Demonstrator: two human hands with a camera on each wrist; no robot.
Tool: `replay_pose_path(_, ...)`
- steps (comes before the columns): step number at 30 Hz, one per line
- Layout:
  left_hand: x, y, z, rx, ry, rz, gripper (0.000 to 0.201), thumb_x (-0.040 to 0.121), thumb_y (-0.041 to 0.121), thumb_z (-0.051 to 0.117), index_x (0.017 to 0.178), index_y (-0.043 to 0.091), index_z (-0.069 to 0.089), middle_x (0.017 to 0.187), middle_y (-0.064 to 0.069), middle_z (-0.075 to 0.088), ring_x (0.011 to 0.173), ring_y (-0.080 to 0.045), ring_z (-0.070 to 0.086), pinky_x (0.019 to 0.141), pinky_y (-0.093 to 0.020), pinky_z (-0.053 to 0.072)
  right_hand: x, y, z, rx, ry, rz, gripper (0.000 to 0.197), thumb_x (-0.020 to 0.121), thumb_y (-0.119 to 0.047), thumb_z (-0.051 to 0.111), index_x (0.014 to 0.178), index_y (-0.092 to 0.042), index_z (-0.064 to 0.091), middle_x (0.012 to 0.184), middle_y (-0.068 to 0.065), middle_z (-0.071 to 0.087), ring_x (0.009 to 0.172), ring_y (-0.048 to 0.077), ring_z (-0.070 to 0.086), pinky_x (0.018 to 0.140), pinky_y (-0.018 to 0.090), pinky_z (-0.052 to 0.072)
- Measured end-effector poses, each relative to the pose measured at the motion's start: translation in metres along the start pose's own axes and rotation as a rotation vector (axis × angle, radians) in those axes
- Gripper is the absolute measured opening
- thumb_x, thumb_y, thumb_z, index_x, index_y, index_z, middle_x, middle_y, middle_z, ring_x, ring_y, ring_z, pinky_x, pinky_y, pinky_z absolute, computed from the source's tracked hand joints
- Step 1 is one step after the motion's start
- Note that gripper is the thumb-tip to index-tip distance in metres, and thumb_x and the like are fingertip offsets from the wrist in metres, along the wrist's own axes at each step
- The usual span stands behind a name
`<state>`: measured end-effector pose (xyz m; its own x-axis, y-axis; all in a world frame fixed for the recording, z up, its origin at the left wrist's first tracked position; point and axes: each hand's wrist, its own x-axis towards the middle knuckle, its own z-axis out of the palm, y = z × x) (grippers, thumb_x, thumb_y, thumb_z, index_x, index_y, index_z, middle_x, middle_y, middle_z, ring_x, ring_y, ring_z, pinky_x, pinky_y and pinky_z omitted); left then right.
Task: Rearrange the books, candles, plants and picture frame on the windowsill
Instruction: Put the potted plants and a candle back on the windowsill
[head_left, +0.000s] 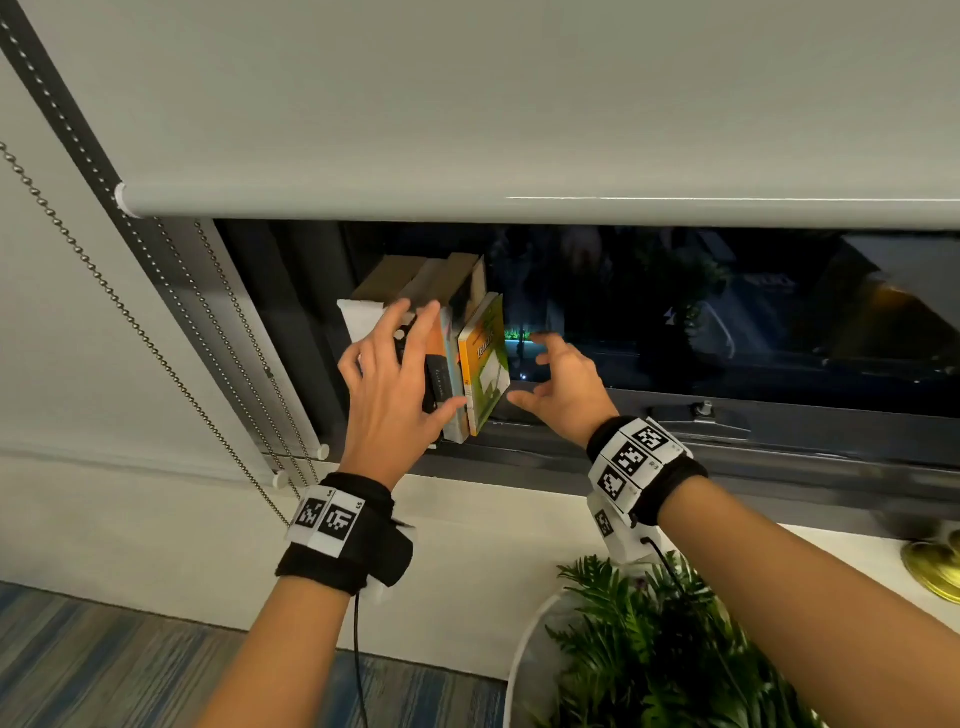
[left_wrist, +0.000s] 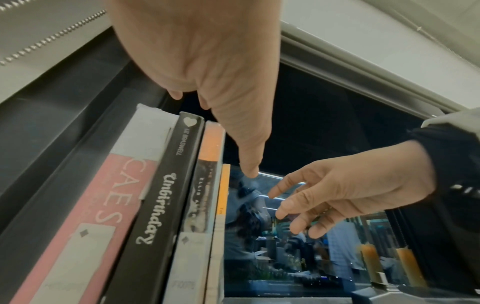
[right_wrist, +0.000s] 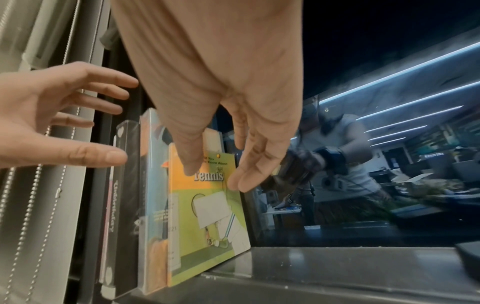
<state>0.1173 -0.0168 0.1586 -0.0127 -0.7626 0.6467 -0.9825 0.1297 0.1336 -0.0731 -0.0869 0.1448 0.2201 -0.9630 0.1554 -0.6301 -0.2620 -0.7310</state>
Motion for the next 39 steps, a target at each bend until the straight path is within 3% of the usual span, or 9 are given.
replay_pose_path(5, -0.011, 0.026, -0.004, -0.045, 0.039, 0.034, 0.087, 0.074, 0.037, 0.075, 0.145, 0.019, 0.029, 0.146, -0.012, 0.025, 0.131, -0.027, 0.030, 0.103, -0.045, 0.026, -0.029, 0.007, -0.025, -0.023, 0.009, 0.022, 0.058, 0.082, -0.022, 0.072, 0.132, -0.018, 0.043, 0.102, 0.002, 0.064, 0.083, 0.015, 0.061, 0.087, 0.033, 0.052)
replay_pose_path(10, -0.028, 0.066, -0.013, -0.135, -0.014, 0.081, 0.075, 0.076, 0.024, 0.069, 0.142, 0.017, 0.032, 0.145, -0.015, 0.029, 0.130, -0.030, 0.033, 0.102, -0.046, 0.029, -0.068, 0.017, -0.059, -0.031, 0.066, 0.013, 0.031, 0.083, -0.016, 0.068, 0.112, -0.016, 0.057, 0.072, -0.006, 0.065, 0.071, 0.008, 0.060, 0.073, 0.024, 0.047)
replay_pose_path(14, -0.047, 0.102, -0.019, -0.209, -0.083, 0.177, 0.060, 0.081, 0.022, 0.063, 0.136, 0.017, 0.040, 0.139, -0.010, 0.035, 0.124, -0.026, 0.039, 0.094, -0.043, 0.036, -0.103, 0.018, -0.095, -0.040, 0.116, -0.034, 0.011, 0.083, -0.010, 0.061, 0.093, -0.011, 0.066, 0.074, 0.006, 0.068, 0.065, 0.013, 0.062, 0.068, 0.026, 0.053)
replay_pose_path(19, -0.089, 0.147, -0.015, -0.307, -0.240, 0.306, 0.040, 0.083, 0.019, 0.059, 0.121, 0.015, 0.051, 0.118, -0.004, 0.046, 0.107, -0.024, 0.050, 0.086, -0.042, 0.040, -0.151, 0.026, -0.119, 0.035, 0.122, -0.054, 0.010, 0.081, -0.005, 0.057, 0.083, -0.007, 0.067, 0.066, 0.009, 0.070, 0.057, 0.005, 0.067, 0.061, 0.015, 0.055)
replay_pose_path(23, -0.133, 0.192, -0.008, -0.332, -0.458, 0.378, 0.029, 0.083, 0.017, 0.059, 0.112, 0.014, 0.056, 0.112, -0.002, 0.048, 0.100, -0.021, 0.052, 0.085, -0.039, 0.040, -0.189, 0.049, -0.116, -0.070, 0.036, -0.009, 0.009, 0.084, -0.009, 0.057, 0.080, -0.012, 0.065, 0.064, 0.004, 0.069, 0.062, 0.012, 0.067, 0.073, 0.031, 0.058)
replay_pose_path(26, -0.162, 0.217, -0.006, -0.380, -0.611, 0.358, 0.025, 0.078, 0.012, 0.056, 0.104, 0.015, 0.058, 0.108, -0.001, 0.050, 0.093, -0.021, 0.053, 0.086, -0.042, 0.044, -0.223, 0.067, -0.117, -0.125, -0.001, 0.004, 0.011, 0.084, -0.012, 0.056, 0.082, -0.010, 0.066, 0.069, 0.005, 0.069, 0.065, 0.017, 0.065, 0.073, 0.032, 0.057)
replay_pose_path(29, -0.186, 0.237, -0.008, -0.435, -0.757, 0.304, 0.022, 0.078, 0.019, 0.056, 0.100, 0.017, 0.057, 0.103, 0.002, 0.050, 0.090, -0.021, 0.056, 0.084, -0.041, 0.047, -0.252, 0.087, -0.132, -0.152, 0.062, 0.032, 0.008, 0.083, -0.016, 0.058, 0.078, -0.015, 0.063, 0.071, 0.002, 0.064, 0.068, 0.016, 0.057, 0.068, 0.024, 0.046)
replay_pose_path(34, -0.217, 0.267, -0.015, -0.402, -0.892, 0.323, 0.041, 0.082, 0.045, 0.059, 0.116, 0.022, 0.054, 0.111, 0.003, 0.050, 0.100, -0.017, 0.054, 0.093, -0.042, 0.044, -0.298, 0.132, -0.158, -0.262, 0.144, 0.130, 0.013, 0.085, -0.023, 0.060, 0.075, -0.015, 0.059, 0.067, -0.001, 0.058, 0.066, 0.017, 0.053, 0.066, 0.026, 0.044)
replay_pose_path(39, -0.243, 0.286, -0.005, -0.109, -1.044, 0.471, 0.097, 0.066, 0.077, 0.060, 0.141, 0.021, 0.035, 0.139, -0.005, 0.040, 0.123, -0.025, 0.040, 0.104, -0.046, 0.030, -0.342, 0.129, -0.154, -0.133, -0.084, -0.007, 0.029, 0.087, -0.030, 0.065, 0.063, -0.017, 0.054, 0.055, -0.008, 0.049, 0.051, 0.004, 0.044, 0.053, 0.020, 0.035)
